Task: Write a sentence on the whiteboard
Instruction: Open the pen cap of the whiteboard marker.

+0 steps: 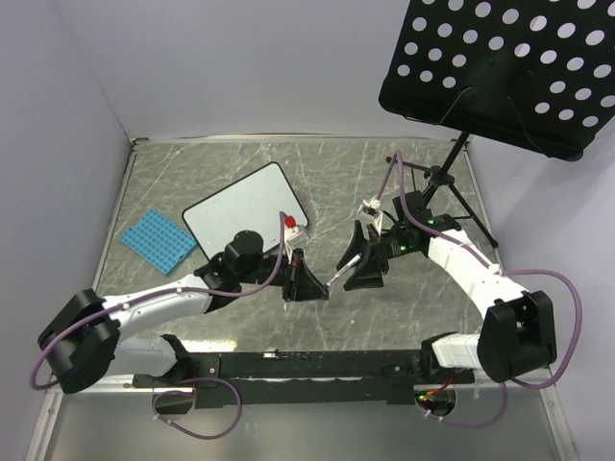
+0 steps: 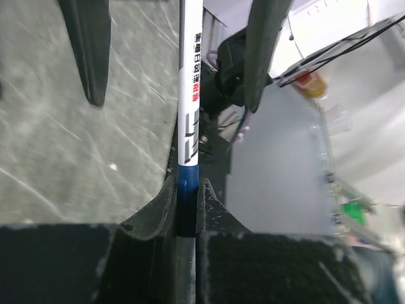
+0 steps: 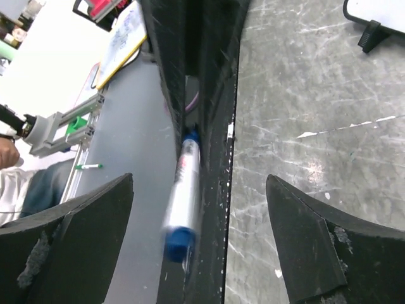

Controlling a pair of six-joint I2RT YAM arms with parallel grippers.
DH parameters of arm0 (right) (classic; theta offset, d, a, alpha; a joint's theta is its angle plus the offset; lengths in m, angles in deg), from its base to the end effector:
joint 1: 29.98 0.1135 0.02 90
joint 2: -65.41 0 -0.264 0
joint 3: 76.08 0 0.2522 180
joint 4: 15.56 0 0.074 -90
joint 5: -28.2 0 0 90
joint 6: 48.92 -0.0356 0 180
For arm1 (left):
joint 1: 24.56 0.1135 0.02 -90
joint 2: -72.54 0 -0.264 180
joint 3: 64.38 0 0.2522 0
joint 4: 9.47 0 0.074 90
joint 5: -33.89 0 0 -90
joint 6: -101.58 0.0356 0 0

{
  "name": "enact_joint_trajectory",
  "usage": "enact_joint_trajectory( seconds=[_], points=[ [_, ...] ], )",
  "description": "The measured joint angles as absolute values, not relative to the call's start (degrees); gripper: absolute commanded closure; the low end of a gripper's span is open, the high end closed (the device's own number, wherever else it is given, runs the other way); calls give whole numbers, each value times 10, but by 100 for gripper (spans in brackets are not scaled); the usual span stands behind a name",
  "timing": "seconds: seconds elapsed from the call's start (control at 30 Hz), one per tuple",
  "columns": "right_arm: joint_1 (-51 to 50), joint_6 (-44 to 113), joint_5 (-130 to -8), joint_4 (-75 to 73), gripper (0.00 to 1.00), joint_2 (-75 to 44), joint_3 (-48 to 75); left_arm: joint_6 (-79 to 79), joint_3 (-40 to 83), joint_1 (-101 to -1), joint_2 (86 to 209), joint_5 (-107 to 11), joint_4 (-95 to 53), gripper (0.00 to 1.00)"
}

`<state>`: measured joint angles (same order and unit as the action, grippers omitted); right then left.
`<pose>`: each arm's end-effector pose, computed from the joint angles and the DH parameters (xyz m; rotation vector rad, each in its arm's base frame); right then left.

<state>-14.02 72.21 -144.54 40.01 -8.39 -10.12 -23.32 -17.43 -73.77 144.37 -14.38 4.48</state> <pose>0.2127 0.0976 0.2624 -1.1701 1.6525 1.6688 0.1553 -0.2163 0.2392 0.8535 1.8626 -1.6337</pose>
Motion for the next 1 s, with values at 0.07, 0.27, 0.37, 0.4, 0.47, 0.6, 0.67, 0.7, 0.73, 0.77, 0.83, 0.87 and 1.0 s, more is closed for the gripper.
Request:
enact_joint_trajectory(
  seconds=[0.07,0.27,0.37,0.4,0.47,0.6,0.67,0.7,0.73,0.77,0.83,0.87,1.0],
  points=[
    [-140,732,-1446,416,0,-89,-92,-192,-148,-738,1428,-149,-7,99],
    [-140,629,-1453,362,0,-104,-96,-132,-121,-738,1450,-145,-89,99],
    [-140,556,-1456,294,0,-103,-113,-121,-120,-738,1470,-145,-115,99],
    [-140,537,-1456,279,0,-103,-119,-120,-120,-738,1475,-146,-120,99],
    [-140,504,-1456,250,3,-101,-131,-119,-119,-738,1482,-146,-121,99],
    [-140,469,-1457,226,9,-99,-139,-121,-109,-738,1493,-150,-119,99],
    [-140,484,-1457,243,15,-101,-133,-121,-107,-737,1494,-153,-117,99],
    [-140,494,-1455,256,17,-102,-128,-121,-107,-737,1494,-154,-117,99],
    [-140,503,-1455,266,19,-104,-124,-121,-107,-735,1494,-155,-117,99],
    [-140,514,-1454,280,22,-107,-118,-121,-107,-734,1494,-155,-117,99],
    [-140,525,-1453,288,25,-108,-116,-121,-107,-729,1494,-155,-117,99],
    [-138,531,-1451,296,25,-108,-115,-121,-106,-726,1494,-155,-117,99],
    [-131,555,-1436,316,31,-110,-111,-122,-106,-716,1494,-151,-117,99]
  ],
)
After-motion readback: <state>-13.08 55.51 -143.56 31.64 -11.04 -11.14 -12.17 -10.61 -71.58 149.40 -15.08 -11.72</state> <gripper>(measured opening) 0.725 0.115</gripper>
